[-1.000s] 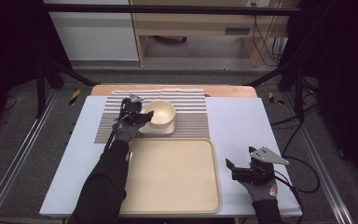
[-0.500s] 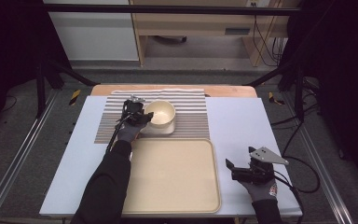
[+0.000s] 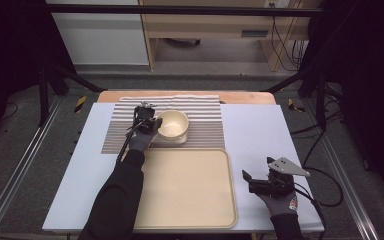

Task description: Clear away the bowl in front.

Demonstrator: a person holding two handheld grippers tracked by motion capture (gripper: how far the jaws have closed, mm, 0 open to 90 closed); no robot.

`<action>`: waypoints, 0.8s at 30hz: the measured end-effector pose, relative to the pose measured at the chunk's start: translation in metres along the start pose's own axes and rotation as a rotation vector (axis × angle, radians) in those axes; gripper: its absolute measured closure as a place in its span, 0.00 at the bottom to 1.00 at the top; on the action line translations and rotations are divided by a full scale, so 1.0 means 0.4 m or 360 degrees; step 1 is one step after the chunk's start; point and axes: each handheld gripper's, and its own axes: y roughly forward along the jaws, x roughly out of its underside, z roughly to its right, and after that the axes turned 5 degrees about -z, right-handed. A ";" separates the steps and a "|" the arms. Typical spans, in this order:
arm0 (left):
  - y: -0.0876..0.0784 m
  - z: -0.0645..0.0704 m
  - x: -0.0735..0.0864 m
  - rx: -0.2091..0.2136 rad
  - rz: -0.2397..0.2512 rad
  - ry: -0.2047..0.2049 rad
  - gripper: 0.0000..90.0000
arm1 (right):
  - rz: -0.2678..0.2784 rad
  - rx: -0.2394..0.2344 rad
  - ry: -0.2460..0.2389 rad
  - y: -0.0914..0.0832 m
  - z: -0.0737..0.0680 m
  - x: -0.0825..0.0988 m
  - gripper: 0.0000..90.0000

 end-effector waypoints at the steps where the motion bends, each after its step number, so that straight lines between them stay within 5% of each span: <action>1: -0.001 0.000 0.000 0.0000 0.0000 -0.0002 0.90 | 0.0002 0.0002 -0.0003 0.000 0.001 0.000 0.03; 10: -0.023 0.005 -0.005 0.0034 0.0068 -0.0032 0.91 | 0.0008 0.0000 -0.0002 -0.001 0.001 0.000 0.03; 24: -0.051 0.002 0.008 -0.0013 0.0159 -0.0017 0.91 | 0.0013 0.0000 0.0003 -0.003 0.001 -0.001 0.03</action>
